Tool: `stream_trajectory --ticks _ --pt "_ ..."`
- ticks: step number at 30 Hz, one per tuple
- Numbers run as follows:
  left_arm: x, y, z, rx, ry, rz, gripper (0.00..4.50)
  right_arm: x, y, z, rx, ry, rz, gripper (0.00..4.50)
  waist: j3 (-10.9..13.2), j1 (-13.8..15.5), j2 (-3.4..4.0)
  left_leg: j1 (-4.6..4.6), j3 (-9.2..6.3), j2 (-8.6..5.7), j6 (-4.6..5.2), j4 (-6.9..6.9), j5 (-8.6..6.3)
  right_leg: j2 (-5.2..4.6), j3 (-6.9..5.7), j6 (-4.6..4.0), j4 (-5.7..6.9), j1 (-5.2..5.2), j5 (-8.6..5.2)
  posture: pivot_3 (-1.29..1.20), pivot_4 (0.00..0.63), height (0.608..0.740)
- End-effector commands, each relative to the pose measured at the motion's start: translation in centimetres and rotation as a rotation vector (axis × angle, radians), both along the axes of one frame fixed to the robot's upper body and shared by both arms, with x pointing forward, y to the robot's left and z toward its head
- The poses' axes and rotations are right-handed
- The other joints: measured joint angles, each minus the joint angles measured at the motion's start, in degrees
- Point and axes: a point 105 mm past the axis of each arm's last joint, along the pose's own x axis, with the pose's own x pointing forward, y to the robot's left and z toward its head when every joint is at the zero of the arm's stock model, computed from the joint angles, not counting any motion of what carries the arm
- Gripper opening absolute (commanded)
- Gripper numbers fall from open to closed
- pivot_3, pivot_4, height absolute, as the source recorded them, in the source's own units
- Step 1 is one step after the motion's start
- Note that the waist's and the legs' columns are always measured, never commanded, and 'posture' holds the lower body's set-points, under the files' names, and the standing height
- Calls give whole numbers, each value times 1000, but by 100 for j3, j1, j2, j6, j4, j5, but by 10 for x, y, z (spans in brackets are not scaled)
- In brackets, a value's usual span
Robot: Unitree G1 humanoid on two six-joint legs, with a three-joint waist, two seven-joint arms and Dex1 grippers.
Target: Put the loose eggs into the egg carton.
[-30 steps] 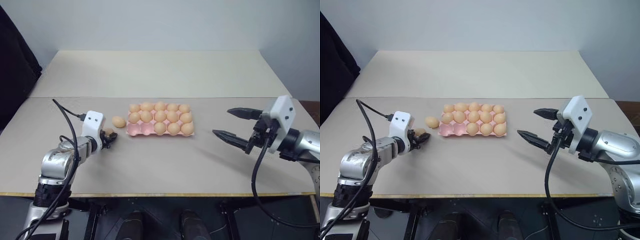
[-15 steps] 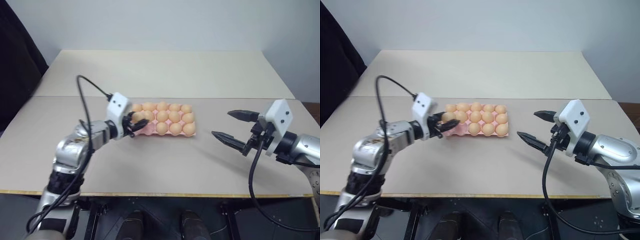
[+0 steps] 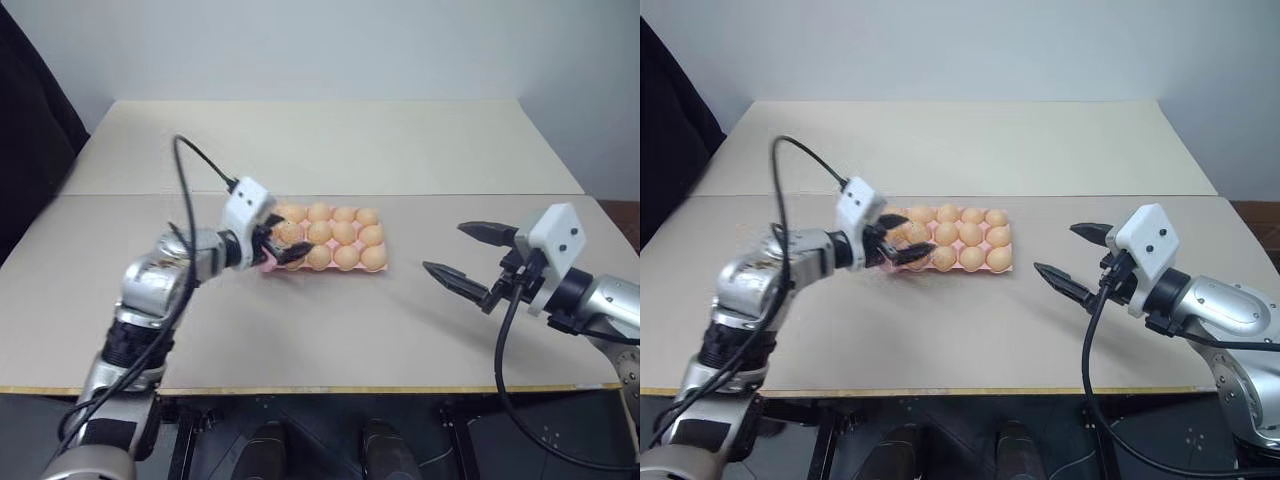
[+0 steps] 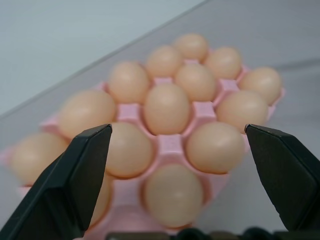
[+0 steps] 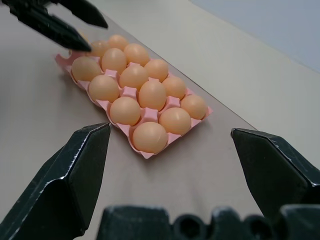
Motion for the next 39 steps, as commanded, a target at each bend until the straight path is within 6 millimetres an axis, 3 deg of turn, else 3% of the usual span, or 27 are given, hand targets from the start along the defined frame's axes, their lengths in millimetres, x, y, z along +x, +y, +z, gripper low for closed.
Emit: stream_trajectory --ticks 1,7,11,16,21,24,29,34,39 --pt "-11 20 36 -48 -106 -3 4482 -1 3 12 -6 -60 16 4500 0 9 0 0 0 0 0 0 0 0 0 0 -1 1 0 0 150 740" --pt "-38 92 44 -24 -180 69 4482 0 2 13 -1 -56 46 4500 0 -94 2 3 0 3 0 -3 0 2 2 0 0 -3 0 0 150 740" --pt "-70 134 26 5 -150 91 4482 4 0 11 -1 -38 71 4500 1 -104 2 6 2 3 0 -3 0 0 2 0 -2 3 0 0 150 740" --pt "-98 151 10 -8 -101 85 4482 10 0 11 -4 -30 87 4500 1 -76 2 6 1 6 0 -4 0 -1 -2 0 -2 4 0 0 150 740" --pt "-101 151 1 -10 -88 119 4482 12 -1 11 -8 -29 94 4500 1 -10 1 6 1 5 0 -4 -1 -4 -4 0 -6 5 0 0 150 740" --pt "-89 147 -5 -11 -75 150 4482 12 0 12 -9 -30 96 4500 0 -3 2 7 1 5 0 -4 -1 -4 -3 0 -3 5 0 0 150 740" --pt "-47 135 -16 -45 -13 210 4482 12 3 14 -2 -43 98 4500 0 41 0 14 -2 2 0 -3 -1 -4 -10 0 -3 15 0 0 150 740" --pt "1 110 -21 -95 -15 242 4482 10 6 13 7 -57 90 4500 -4 39 -6 3 -2 0 0 -3 -1 -5 -9 0 1 5 1 0 150 740" --pt "36 97 -36 -63 -4 301 4482 9 7 15 15 -71 80 4500 -4 -7 -7 -6 0 -1 0 -2 0 -3 -6 0 1 -9 1 0 150 740"
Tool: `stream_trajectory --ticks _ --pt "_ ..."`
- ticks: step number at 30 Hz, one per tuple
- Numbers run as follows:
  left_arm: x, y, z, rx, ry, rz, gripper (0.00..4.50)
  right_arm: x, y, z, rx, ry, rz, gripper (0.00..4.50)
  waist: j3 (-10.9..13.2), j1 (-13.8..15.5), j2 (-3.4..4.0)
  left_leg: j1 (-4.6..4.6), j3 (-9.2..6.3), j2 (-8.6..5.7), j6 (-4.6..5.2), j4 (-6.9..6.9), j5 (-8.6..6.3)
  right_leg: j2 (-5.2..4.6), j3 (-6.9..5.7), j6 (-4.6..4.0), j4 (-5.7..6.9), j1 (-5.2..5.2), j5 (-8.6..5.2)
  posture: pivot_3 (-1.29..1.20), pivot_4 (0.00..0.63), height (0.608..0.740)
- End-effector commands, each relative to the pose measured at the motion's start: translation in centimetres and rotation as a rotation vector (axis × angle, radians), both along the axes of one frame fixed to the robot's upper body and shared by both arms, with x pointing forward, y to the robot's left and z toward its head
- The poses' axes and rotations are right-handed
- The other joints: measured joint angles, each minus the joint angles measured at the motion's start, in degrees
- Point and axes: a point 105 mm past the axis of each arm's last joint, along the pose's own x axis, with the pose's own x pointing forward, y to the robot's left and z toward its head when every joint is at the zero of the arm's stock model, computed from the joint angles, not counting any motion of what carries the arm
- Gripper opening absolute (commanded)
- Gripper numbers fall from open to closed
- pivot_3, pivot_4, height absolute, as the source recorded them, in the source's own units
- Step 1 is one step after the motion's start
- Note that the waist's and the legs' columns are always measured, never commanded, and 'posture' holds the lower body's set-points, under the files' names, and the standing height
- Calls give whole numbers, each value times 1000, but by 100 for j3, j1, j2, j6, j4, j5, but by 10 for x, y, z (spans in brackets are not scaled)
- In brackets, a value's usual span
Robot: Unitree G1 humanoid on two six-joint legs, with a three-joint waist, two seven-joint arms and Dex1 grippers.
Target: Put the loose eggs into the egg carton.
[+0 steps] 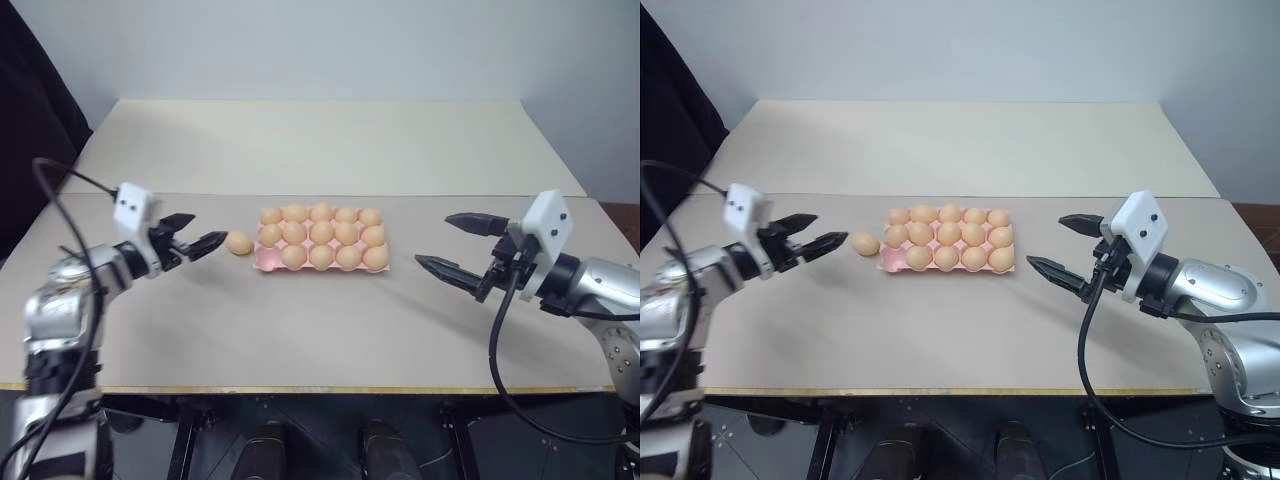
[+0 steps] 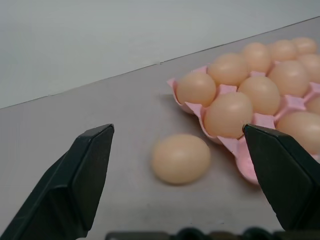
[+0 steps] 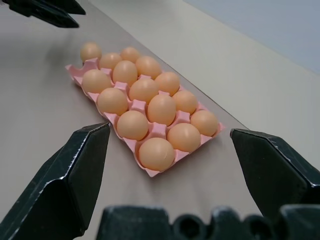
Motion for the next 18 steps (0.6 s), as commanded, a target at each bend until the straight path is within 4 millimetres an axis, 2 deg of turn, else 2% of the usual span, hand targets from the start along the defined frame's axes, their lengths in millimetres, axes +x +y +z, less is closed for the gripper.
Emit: stream_trajectory --ticks 1,8,11,18 --pt "23 -2 -3 47 -16 59 4482 -5 1 14 -7 -83 -5 4500 0 1 0 0 0 0 0 1 0 0 0 0 4 0 0 0 150 740" --pt "41 -15 -25 57 36 51 4482 -8 -1 16 -1 -92 -27 4500 -1 11 -1 -4 -1 -1 0 7 0 0 -2 0 0 2 0 0 150 740" --pt "44 -17 -34 83 61 48 4482 -9 -1 16 3 -94 -30 4500 -1 3 -2 -4 -2 -1 0 12 0 0 -2 0 5 2 0 0 150 740" --pt "39 -10 -41 88 94 62 4482 -9 1 18 9 -102 -25 4500 -1 11 -2 -5 -2 -1 0 13 0 0 -3 0 4 3 0 0 150 740"
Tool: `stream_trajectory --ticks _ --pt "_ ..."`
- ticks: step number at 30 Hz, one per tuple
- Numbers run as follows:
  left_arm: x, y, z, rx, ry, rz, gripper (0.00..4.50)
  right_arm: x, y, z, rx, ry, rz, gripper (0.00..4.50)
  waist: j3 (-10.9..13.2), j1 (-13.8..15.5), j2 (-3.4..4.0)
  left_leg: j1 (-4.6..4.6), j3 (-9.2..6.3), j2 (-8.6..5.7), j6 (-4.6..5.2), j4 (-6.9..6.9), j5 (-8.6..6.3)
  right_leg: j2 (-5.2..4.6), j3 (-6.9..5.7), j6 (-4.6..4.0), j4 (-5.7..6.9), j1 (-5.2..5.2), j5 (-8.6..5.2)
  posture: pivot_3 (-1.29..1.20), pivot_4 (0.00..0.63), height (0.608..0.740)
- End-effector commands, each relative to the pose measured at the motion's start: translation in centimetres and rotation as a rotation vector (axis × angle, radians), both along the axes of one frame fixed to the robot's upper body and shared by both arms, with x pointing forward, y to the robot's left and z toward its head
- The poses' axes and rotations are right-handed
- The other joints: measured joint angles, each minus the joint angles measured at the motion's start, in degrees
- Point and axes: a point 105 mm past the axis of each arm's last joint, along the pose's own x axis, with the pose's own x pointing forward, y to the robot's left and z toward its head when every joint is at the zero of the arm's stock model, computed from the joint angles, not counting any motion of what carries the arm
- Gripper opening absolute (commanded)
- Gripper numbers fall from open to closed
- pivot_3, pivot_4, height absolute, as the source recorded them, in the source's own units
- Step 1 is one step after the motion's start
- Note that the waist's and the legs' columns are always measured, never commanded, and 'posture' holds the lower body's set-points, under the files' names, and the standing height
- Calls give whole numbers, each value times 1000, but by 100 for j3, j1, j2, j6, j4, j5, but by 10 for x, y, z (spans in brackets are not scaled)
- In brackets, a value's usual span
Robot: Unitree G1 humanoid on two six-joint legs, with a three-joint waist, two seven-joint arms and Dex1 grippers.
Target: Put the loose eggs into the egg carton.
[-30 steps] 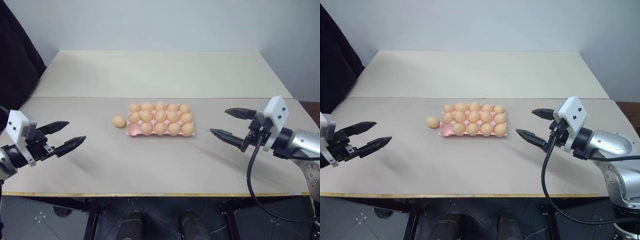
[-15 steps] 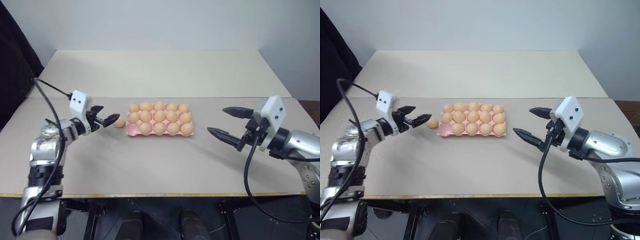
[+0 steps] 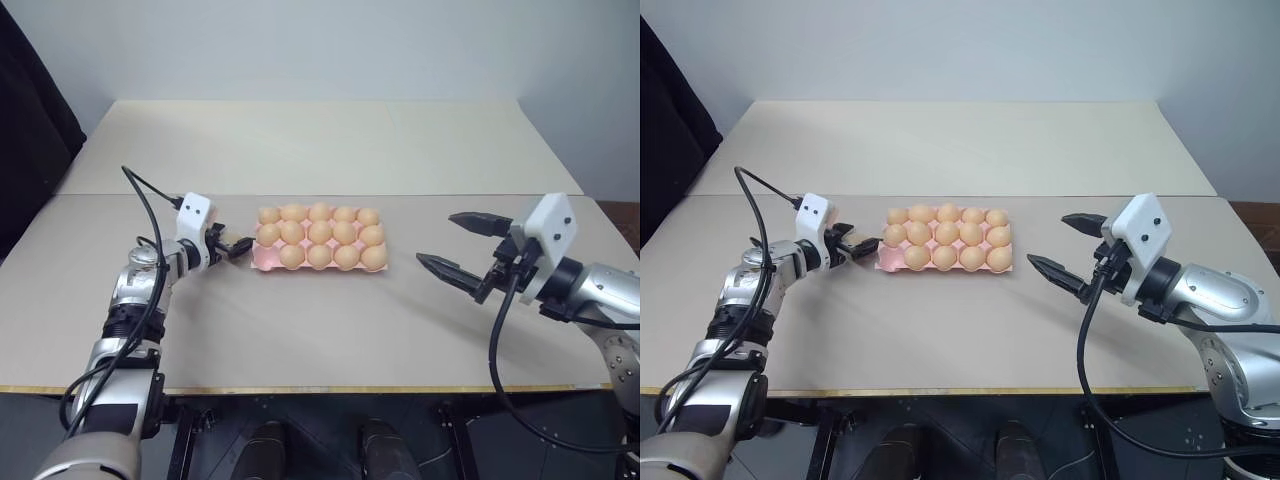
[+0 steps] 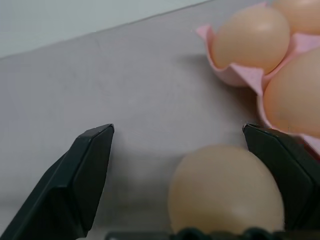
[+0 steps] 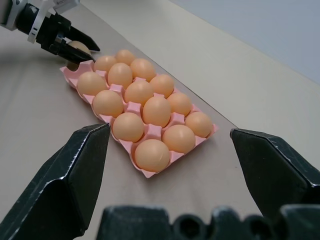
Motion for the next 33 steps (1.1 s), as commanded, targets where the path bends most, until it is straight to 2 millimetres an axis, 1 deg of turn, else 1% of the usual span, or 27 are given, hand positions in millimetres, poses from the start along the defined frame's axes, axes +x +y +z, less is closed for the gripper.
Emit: stream_trajectory --ticks 1,4,9,10,13,16,20,23,25,28,31,33 --pt "-3 8 6 13 -13 8 4482 -4 2 15 6 -77 5 4500 0 3 0 0 0 0 0 0 0 0 0 0 0 0 0 0 150 740" --pt "-5 9 4 17 -1 5 3865 -3 2 16 13 -80 5 4500 0 -3 0 0 0 0 0 0 0 0 0 0 1 0 0 0 150 740" --pt "-8 10 8 9 -8 -4 2244 0 2 19 28 -83 -2 4500 0 7 0 1 -1 0 0 2 0 0 0 0 1 1 0 0 150 740" --pt "-9 11 10 7 -14 -5 1998 0 3 19 31 -84 -2 4500 0 8 0 1 -1 0 0 2 0 0 0 0 1 1 0 0 150 740" --pt "-11 9 24 14 -68 -31 1998 1 2 19 32 -84 -7 4500 0 5 0 0 -1 0 0 2 0 0 0 0 0 0 0 0 150 740" --pt "-14 -5 49 -26 -135 -87 1998 0 3 18 33 -83 -8 4500 0 9 0 -4 -2 0 0 2 0 0 0 0 1 -3 0 0 150 740" --pt "-23 -33 78 -77 -214 -201 1998 -2 5 17 35 -81 -7 4500 0 18 0 -5 -3 0 0 5 0 -1 -1 0 0 -1 0 0 150 740" --pt "-35 -55 92 -111 -236 -307 1998 -3 5 16 37 -80 -13 4500 0 19 0 -6 -3 0 0 6 0 -1 -1 0 -1 0 0 0 150 740" --pt "-41 -65 92 -114 -229 -353 1998 -4 4 16 38 -80 -18 4500 0 17 0 -6 -3 0 0 6 0 -1 -1 0 0 0 0 0 150 740" --pt "-48 -75 82 -108 -191 -401 1998 -5 3 15 38 -80 -24 4500 0 -3 0 -5 -3 0 0 6 0 0 0 0 1 -1 0 0 150 740" --pt "-51 -76 66 -68 -142 -413 1998 -6 3 15 38 -81 -28 4500 0 -20 0 -1 -2 0 0 6 0 1 1 0 3 0 0 0 150 740" --pt "-53 -73 60 -56 -118 -409 1998 -6 3 15 38 -81 -30 4500 0 -21 0 0 -2 1 0 6 0 2 2 0 2 0 0 0 150 740"
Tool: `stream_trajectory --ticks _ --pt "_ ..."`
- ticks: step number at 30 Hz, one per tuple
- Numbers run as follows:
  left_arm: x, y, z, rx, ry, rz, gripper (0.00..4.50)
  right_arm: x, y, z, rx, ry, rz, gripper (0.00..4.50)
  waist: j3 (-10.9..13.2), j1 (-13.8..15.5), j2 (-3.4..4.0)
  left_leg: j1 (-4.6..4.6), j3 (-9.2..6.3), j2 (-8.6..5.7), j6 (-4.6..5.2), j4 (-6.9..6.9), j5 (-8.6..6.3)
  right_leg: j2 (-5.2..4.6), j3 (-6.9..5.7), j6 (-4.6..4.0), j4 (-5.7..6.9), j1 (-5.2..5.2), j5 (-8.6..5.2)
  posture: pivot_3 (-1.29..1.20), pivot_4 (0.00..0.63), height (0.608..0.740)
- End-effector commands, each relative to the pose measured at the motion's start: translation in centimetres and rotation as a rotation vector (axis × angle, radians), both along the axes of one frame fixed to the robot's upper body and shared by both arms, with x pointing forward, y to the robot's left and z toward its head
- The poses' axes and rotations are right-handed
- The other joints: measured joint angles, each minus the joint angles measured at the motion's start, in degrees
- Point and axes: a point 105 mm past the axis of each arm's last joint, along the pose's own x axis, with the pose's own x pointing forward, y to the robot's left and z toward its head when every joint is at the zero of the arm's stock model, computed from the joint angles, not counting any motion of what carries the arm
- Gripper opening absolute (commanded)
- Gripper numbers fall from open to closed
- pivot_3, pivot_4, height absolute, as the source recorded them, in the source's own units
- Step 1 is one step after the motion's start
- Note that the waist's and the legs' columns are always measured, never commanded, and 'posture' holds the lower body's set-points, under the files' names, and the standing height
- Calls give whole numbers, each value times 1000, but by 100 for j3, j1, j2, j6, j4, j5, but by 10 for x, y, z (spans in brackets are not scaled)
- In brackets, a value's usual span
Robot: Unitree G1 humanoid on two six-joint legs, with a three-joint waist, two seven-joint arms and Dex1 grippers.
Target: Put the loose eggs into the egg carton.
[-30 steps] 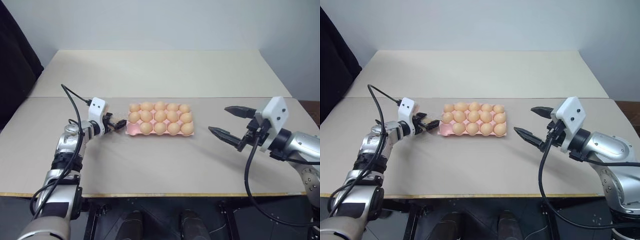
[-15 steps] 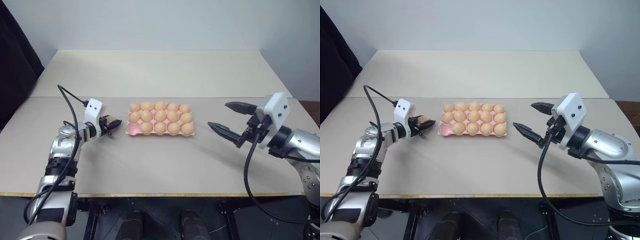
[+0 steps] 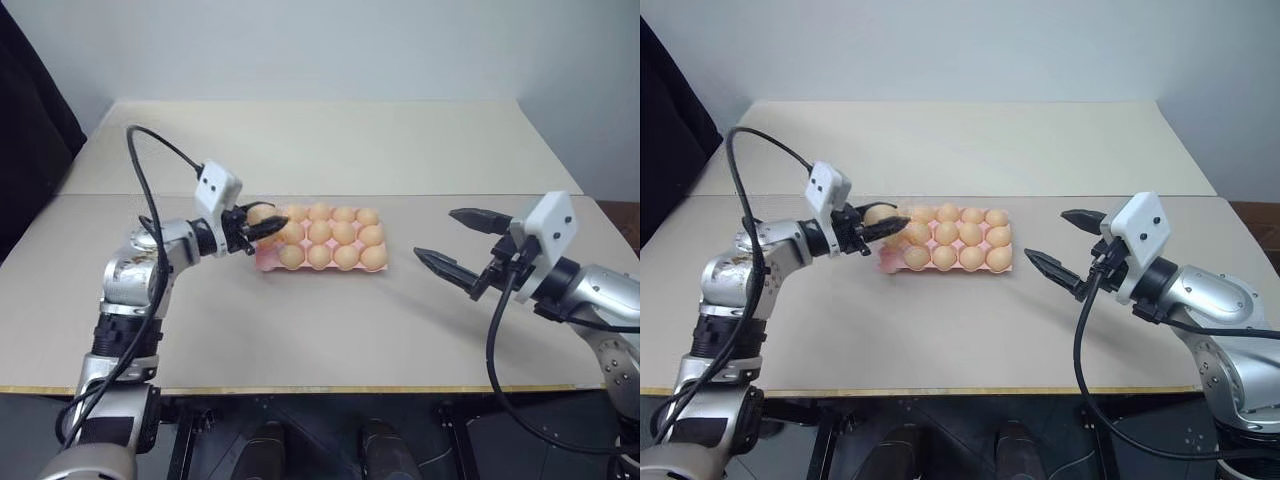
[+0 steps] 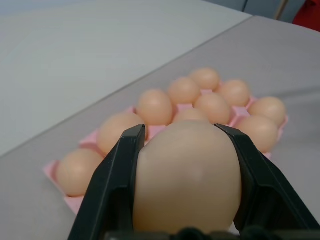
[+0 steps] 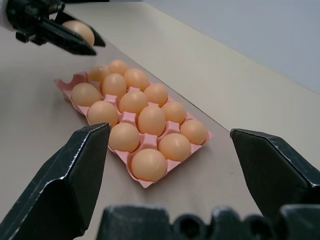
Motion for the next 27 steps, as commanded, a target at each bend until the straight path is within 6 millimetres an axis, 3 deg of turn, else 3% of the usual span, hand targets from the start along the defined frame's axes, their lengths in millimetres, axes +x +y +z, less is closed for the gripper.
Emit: stream_trajectory --ticks 1,4,5,11,15,20,24,27 --pt "-6 4 0 35 -2 -10 1998 -6 -1 12 -2 -56 -5 4500 0 2 0 0 0 0 0 0 0 0 0 0 -1 0 0 0 150 740" --pt "-8 7 -3 34 12 -8 1998 -6 -2 12 -3 -58 -10 4500 0 15 0 -2 -1 0 0 0 0 0 -1 0 -2 0 0 0 150 740" --pt "-8 8 -5 41 18 -5 2593 -6 -2 12 -2 -59 -12 4500 0 23 0 -2 -1 0 0 0 0 0 -1 0 -2 0 0 0 150 740" --pt "-1 11 -3 48 -4 33 4440 -4 -2 14 1 -64 -14 4500 0 37 0 -2 0 0 0 0 0 0 -1 0 -3 1 0 0 150 740" --pt "-2 21 18 12 -68 52 4476 -3 -1 15 2 -66 -7 4500 0 31 0 -2 0 0 0 0 0 0 -1 0 -2 1 0 0 150 740" --pt "-14 53 45 0 -159 96 4476 -3 -2 16 8 -63 5 4500 0 -14 0 -2 -1 1 0 -1 0 0 0 0 -2 -1 0 0 150 740" --pt "-41 93 62 5 -180 109 4476 -1 -7 15 -6 -48 15 4500 1 -76 1 -1 -1 2 0 -3 0 0 0 0 -3 -2 0 0 150 740" --pt "-66 117 59 72 -181 120 4476 1 -11 12 -13 -28 26 4500 1 -113 2 0 0 3 0 -4 0 0 0 0 -4 -1 0 0 150 740"
